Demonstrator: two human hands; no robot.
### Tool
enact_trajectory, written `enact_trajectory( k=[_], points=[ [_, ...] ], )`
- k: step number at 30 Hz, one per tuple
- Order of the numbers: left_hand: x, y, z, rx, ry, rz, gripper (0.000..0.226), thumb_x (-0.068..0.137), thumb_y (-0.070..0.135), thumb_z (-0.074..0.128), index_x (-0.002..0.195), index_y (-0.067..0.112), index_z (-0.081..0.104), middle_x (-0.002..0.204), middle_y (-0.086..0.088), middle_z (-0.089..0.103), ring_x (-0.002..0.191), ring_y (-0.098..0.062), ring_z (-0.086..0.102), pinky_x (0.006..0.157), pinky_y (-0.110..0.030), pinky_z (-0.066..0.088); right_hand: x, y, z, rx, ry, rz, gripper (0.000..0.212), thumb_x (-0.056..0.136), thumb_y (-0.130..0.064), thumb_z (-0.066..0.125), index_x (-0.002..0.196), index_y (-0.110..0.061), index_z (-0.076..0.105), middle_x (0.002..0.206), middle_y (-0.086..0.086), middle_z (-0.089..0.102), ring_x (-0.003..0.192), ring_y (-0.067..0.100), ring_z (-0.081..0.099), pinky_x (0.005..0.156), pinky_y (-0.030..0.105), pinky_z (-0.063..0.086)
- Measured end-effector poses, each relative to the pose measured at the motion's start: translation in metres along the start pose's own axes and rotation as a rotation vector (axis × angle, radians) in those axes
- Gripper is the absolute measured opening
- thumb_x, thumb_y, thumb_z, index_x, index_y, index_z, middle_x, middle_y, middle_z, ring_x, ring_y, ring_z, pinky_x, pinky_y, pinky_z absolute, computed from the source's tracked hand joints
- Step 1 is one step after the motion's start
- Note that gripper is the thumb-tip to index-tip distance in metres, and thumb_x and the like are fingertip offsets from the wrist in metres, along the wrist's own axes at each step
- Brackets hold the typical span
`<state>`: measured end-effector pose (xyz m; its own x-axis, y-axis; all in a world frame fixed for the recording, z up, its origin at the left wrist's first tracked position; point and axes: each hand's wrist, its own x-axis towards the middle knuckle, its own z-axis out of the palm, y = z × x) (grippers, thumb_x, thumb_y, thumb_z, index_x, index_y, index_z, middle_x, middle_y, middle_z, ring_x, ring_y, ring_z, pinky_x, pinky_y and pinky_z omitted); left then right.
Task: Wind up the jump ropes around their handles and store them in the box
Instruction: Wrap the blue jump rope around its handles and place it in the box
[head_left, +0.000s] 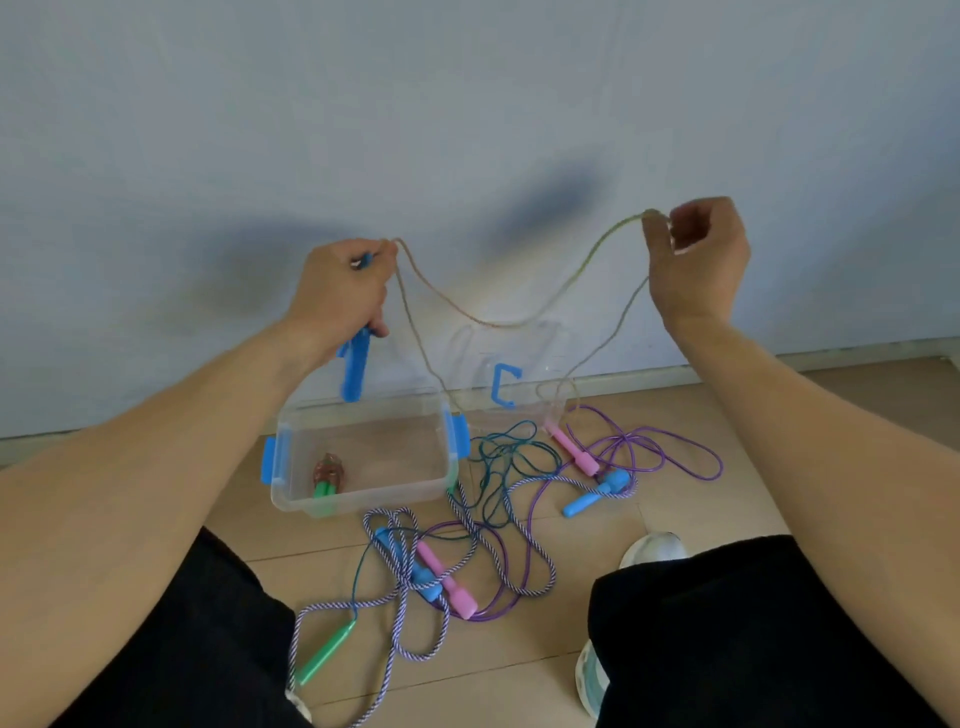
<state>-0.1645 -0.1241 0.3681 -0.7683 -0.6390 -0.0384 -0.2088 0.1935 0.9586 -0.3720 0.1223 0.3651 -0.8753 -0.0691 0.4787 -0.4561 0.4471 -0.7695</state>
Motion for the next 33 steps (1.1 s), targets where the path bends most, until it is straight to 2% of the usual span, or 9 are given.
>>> enact_trajectory(
  k=[4,7,10,13,18,22,25,28,33],
  points=[
    [-0.015,0.014,0.011,0.084,-0.083,0.179,0.026,0.099,0.017,0.053,0.121,0.013,0.066,0.063,-0.008,0.044,0.044,-0.017,0.046,0.053,-0.035,0.059,0.007,0.004,0.001,0.149,-0.11,0.573,0.057,0.101,-0.047,0.028,0.077,-0.009,0.062,0.064,0.003,0.058,0.049,0.016,0.051,0.047,0.026,0.04],
    [-0.017,0.016,0.008,0.06,-0.064,0.19,0.025,0.098,0.014,0.055,0.12,0.014,0.066,0.057,-0.001,0.046,0.041,-0.015,0.048,0.056,-0.036,0.059,0.009,0.012,-0.003,0.14,-0.168,0.703,0.053,0.099,-0.044,0.027,0.08,-0.01,0.063,0.07,0.007,0.068,0.054,0.02,0.062,0.053,0.026,0.047],
    [-0.008,0.013,-0.003,0.08,0.115,0.171,0.019,0.096,0.013,0.053,0.104,0.009,0.071,0.057,0.006,0.052,0.045,-0.019,0.053,0.052,-0.028,0.057,0.015,0.026,-0.014,-0.08,-0.087,0.59,0.024,0.091,-0.023,0.047,0.095,-0.009,0.066,0.093,0.009,0.071,0.071,0.021,0.06,0.061,0.031,0.047],
    [0.005,-0.001,-0.023,0.277,0.152,0.049,0.019,0.096,0.015,0.052,0.096,0.005,0.069,0.065,0.0,0.061,0.044,-0.016,0.06,0.048,-0.023,0.053,0.017,0.032,-0.03,-0.206,-0.047,0.444,0.027,0.094,-0.014,0.049,0.118,-0.012,0.061,0.104,0.005,0.064,0.084,0.018,0.057,0.068,0.028,0.045],
    [0.008,-0.022,-0.037,0.785,-0.333,-0.249,0.024,0.097,0.026,0.058,0.106,0.006,0.069,0.092,-0.004,0.075,0.083,-0.023,0.071,0.081,-0.033,0.052,0.024,0.022,-0.043,-0.142,0.123,0.274,0.03,0.096,-0.032,0.054,0.116,-0.01,0.061,0.106,0.006,0.069,0.084,0.012,0.056,0.073,0.025,0.046],
    [-0.002,-0.026,-0.021,1.24,-0.626,-0.326,0.094,0.08,0.068,0.063,0.15,0.012,0.034,0.154,-0.004,0.039,0.138,-0.025,0.041,0.113,-0.04,0.034,0.02,-0.02,-0.039,0.031,0.032,0.193,0.026,0.092,-0.04,0.054,0.104,-0.021,0.067,0.095,-0.003,0.071,0.087,0.012,0.064,0.079,0.025,0.052],
    [-0.012,-0.017,0.009,0.844,-0.564,-0.105,0.12,0.069,0.066,0.074,0.157,0.02,0.007,0.163,-0.003,0.018,0.147,-0.02,0.025,0.118,-0.034,0.023,-0.003,-0.069,-0.027,0.239,-0.207,0.001,0.013,0.088,-0.021,0.058,0.088,-0.031,0.067,0.083,-0.003,0.071,0.084,0.019,0.07,0.079,0.046,0.059],
    [-0.025,0.006,0.049,0.345,-0.463,0.121,0.125,0.057,0.059,0.084,0.155,0.029,0.013,0.16,0.01,0.022,0.144,-0.006,0.024,0.114,-0.023,0.022,-0.042,-0.117,-0.015,0.526,-0.561,-0.076,0.01,0.092,-0.005,0.061,0.096,-0.012,0.067,0.088,0.01,0.071,0.088,0.025,0.071,0.075,0.042,0.061],
    [-0.033,0.002,0.079,0.256,-0.517,0.178,0.029,0.089,0.032,0.07,0.114,0.018,0.066,0.1,0.007,0.075,0.09,0.001,0.066,0.086,-0.022,0.047,-0.064,-0.143,-0.016,0.884,-0.847,0.115,0.014,0.1,-0.007,0.052,0.105,0.0,0.063,0.1,0.02,0.069,0.099,0.028,0.069,0.08,0.042,0.058]
  ],
)
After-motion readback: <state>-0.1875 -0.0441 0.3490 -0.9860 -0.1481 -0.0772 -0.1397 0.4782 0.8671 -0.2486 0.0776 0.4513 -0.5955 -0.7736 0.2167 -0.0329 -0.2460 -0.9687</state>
